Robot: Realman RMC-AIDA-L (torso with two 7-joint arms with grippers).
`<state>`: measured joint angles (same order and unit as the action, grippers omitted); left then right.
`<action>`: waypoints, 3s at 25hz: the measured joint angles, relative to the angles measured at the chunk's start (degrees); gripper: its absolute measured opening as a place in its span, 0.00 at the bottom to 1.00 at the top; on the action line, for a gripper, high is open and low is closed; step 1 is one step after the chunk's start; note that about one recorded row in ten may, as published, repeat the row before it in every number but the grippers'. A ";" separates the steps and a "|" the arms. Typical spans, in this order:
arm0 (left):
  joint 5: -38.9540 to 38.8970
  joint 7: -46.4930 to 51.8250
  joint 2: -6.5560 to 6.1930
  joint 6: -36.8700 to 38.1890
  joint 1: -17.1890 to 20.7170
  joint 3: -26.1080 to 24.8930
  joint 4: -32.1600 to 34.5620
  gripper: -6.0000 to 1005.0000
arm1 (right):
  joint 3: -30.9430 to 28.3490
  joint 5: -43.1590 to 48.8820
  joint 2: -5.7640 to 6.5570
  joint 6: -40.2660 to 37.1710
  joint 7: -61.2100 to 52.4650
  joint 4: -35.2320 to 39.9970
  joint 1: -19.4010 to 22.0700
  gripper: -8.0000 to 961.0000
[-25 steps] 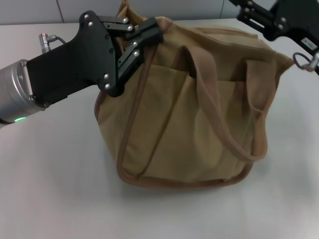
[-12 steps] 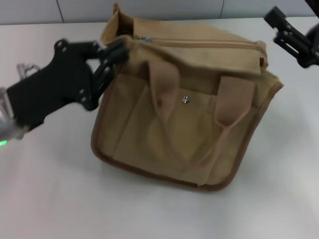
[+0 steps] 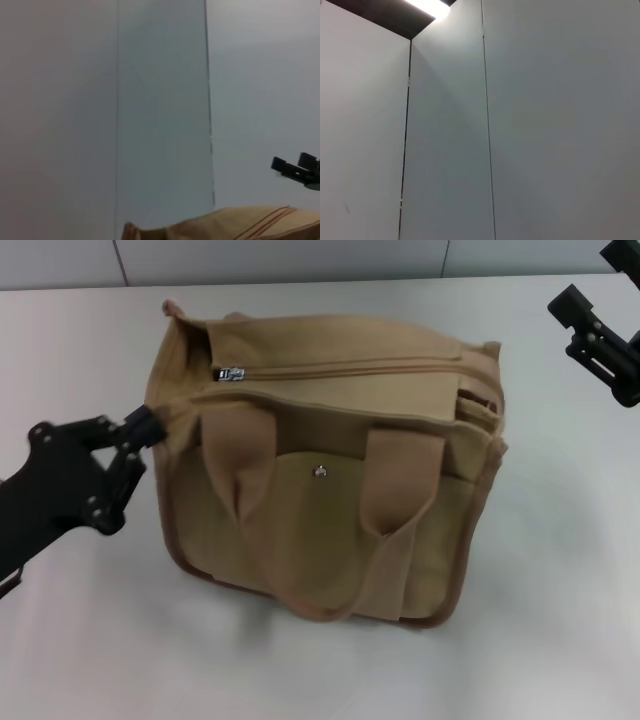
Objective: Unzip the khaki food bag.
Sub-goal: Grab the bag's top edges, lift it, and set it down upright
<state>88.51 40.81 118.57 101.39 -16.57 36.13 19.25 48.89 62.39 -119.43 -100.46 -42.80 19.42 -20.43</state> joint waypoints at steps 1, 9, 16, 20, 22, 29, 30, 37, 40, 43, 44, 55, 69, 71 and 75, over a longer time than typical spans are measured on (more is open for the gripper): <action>-0.01 0.01 0.04 0.08 0.44 -0.33 -0.03 0.04 | -0.05 0.03 0.00 -0.06 0.00 -0.02 0.00 0.88; -0.69 0.53 -0.13 3.73 4.56 -2.37 -0.01 0.08 | -0.23 0.16 -0.01 -0.54 0.00 -0.10 0.10 0.88; 2.41 0.59 -0.28 5.24 6.14 -0.95 0.31 0.33 | -0.22 -0.10 0.01 -0.62 0.00 -0.03 0.43 0.88; 3.65 0.30 0.05 2.25 4.88 -0.46 -0.25 0.50 | -0.21 -0.15 0.04 -0.62 0.00 0.05 0.46 0.88; 3.69 0.00 0.12 -0.71 2.79 0.02 -1.98 0.57 | -0.20 -0.17 0.06 -0.61 0.01 0.05 0.47 0.88; 3.72 -0.07 0.13 -3.96 -1.10 0.22 -4.93 0.74 | -0.19 -0.17 0.08 -0.51 0.01 -0.05 0.43 0.88; 3.72 -0.11 0.14 -4.28 -1.69 0.39 -5.49 0.76 | -0.20 -0.17 0.08 -0.51 0.01 -0.06 0.45 0.88; 3.46 -2.75 0.14 -6.09 -3.73 1.04 -8.46 0.74 | -0.34 -0.17 0.09 -0.53 0.01 -0.09 0.70 0.88; 3.27 -3.52 0.27 -6.09 -3.78 0.91 -8.66 0.65 | -0.36 -0.17 0.08 -0.55 0.01 -0.09 0.74 0.88; 3.12 -4.04 0.32 -6.07 -3.87 0.83 -8.93 0.56 | -0.41 -0.23 0.08 -0.60 0.01 -0.06 0.97 0.88; 3.11 -4.07 0.34 -6.06 -3.90 0.80 -8.96 0.53 | -0.44 -0.26 0.08 -0.62 0.01 0.03 1.13 0.88; 2.80 -4.09 0.44 -5.90 -3.83 0.03 -8.98 0.16 | -1.16 -0.34 0.01 -1.43 0.01 -0.09 1.57 0.88; -0.94 -3.97 0.04 -0.40 -10.23 0.06 -6.59 0.10 | -4.53 -0.34 -0.18 -4.05 0.00 -0.30 2.21 0.88; -1.01 -3.93 0.04 1.52 -11.89 0.27 -5.75 0.09 | -6.22 -0.34 -0.25 -4.60 0.00 -0.90 1.93 0.88; -1.04 -2.93 0.00 3.96 -15.48 0.41 -3.90 0.09 | -9.62 -0.35 -0.25 -5.07 0.04 -2.32 0.24 0.88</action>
<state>87.46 37.88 118.57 105.34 -32.04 36.55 15.35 39.27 62.04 -119.68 -105.53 -42.77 17.10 -20.20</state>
